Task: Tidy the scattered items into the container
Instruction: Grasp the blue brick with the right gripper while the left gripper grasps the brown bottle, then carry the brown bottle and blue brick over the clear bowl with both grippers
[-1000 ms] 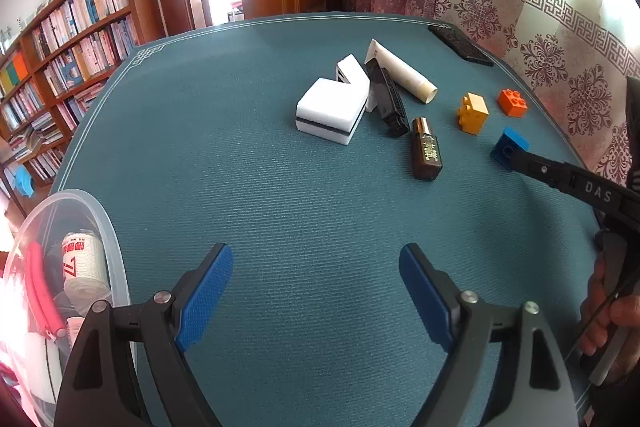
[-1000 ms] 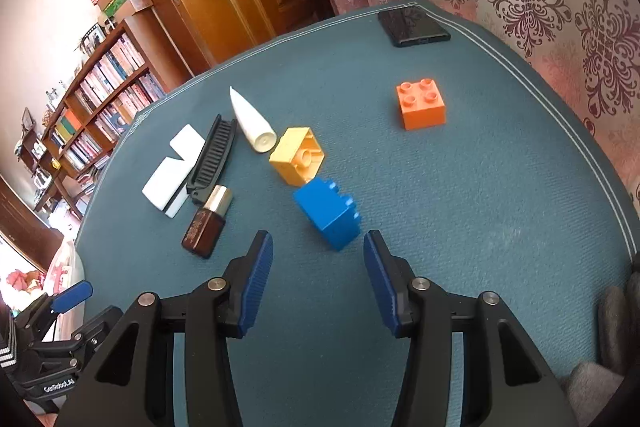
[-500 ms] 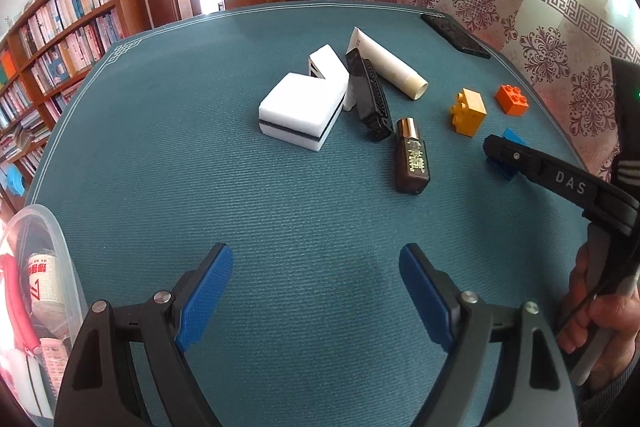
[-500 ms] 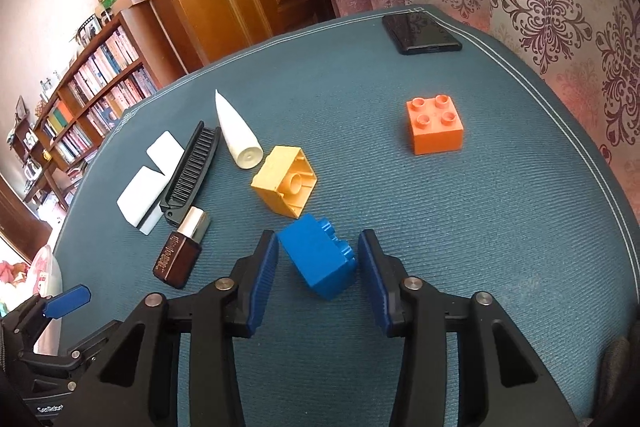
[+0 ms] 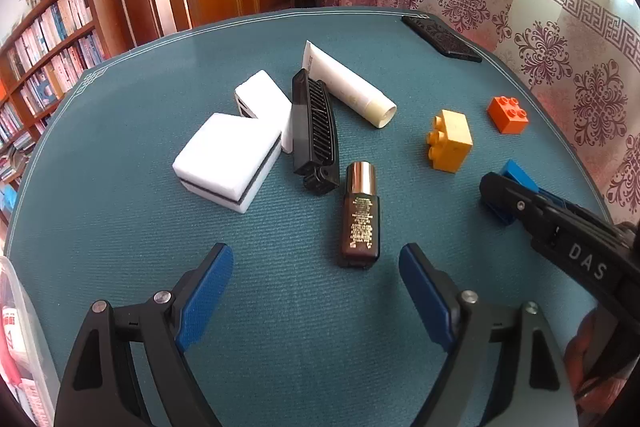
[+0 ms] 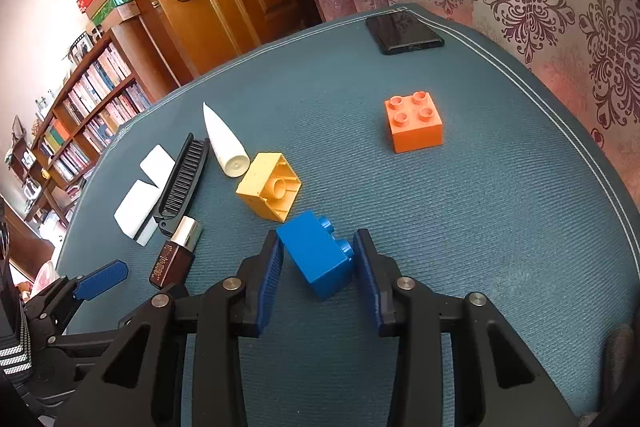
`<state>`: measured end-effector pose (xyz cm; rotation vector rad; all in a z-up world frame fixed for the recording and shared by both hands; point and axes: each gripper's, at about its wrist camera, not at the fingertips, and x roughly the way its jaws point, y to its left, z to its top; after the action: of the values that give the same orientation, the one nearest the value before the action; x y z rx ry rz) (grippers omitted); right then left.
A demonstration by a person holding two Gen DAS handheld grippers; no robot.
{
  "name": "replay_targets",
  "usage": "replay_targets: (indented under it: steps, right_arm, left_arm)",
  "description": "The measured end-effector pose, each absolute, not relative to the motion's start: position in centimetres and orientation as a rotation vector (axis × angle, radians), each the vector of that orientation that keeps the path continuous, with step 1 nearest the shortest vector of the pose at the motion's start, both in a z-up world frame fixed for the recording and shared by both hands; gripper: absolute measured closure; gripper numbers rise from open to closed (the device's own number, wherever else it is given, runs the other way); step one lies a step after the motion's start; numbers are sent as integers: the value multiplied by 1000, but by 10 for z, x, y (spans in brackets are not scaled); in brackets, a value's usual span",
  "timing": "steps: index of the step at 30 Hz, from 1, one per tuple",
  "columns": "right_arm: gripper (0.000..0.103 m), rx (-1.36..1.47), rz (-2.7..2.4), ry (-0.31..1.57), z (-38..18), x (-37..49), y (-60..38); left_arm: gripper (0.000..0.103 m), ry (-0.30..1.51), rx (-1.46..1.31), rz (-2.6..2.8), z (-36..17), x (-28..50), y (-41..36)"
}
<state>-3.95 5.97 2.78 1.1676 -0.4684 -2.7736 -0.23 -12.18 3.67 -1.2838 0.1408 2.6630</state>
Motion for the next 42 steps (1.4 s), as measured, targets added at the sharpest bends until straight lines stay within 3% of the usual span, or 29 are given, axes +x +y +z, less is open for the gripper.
replay_targets:
  steps: [4, 6, 18, 42]
  right_arm:
    - [63, 1168, -2774, -465, 27, -40, 59]
    - [63, 1167, -2772, -470, 27, -39, 59]
    - [63, 1161, -2775, -446, 27, -41, 58]
    - [63, 1139, -2771, -420, 30, -41, 56]
  left_arm:
    - [28, 161, -1261, 2675, 36, -7, -116]
    - [40, 163, -1262, 2669, 34, -10, -114]
    - [77, 149, -1215, 2622, 34, -7, -107]
    - [80, 146, -1152, 2706, 55, 24, -124]
